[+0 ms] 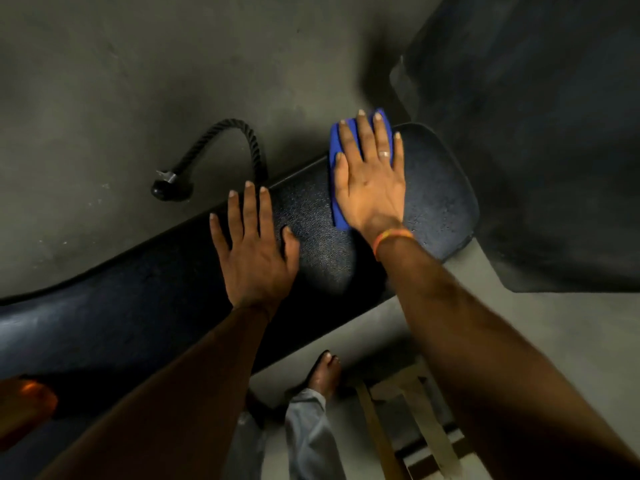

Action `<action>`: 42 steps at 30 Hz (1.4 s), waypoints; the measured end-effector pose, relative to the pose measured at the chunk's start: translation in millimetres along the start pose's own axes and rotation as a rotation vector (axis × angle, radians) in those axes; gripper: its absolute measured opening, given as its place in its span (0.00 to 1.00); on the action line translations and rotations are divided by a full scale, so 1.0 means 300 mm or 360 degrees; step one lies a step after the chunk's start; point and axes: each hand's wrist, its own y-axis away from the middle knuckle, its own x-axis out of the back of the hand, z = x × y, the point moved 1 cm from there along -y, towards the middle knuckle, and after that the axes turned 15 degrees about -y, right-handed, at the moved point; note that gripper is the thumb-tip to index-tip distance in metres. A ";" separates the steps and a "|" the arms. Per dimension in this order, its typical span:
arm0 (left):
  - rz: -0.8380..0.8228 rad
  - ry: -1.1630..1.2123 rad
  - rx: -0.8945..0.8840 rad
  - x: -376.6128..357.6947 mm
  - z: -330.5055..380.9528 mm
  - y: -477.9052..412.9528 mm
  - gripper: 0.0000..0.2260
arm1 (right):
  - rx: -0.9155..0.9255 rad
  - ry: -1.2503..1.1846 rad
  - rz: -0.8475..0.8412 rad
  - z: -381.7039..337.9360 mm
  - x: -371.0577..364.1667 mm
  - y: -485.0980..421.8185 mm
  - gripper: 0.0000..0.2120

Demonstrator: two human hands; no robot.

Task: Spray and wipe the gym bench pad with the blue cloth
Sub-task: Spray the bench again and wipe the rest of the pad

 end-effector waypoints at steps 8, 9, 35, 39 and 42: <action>0.0000 0.0004 -0.0001 -0.001 -0.001 0.003 0.32 | -0.0113 0.0064 -0.0146 0.057 0.031 0.288 0.30; 0.0008 -0.0001 -0.0003 -0.003 0.001 0.002 0.32 | -0.0092 0.0059 -0.0101 0.061 0.032 0.200 0.30; 0.0146 0.0079 0.0021 -0.007 0.004 0.008 0.31 | -0.0472 0.0059 0.0230 0.197 0.073 0.263 0.30; 0.0137 0.0084 0.0025 -0.008 0.004 0.011 0.31 | -0.0394 0.0044 0.0112 0.222 0.080 0.252 0.32; 0.0140 0.0087 0.0018 -0.015 0.003 0.012 0.31 | -0.0419 0.0047 0.0119 0.275 0.102 0.053 0.32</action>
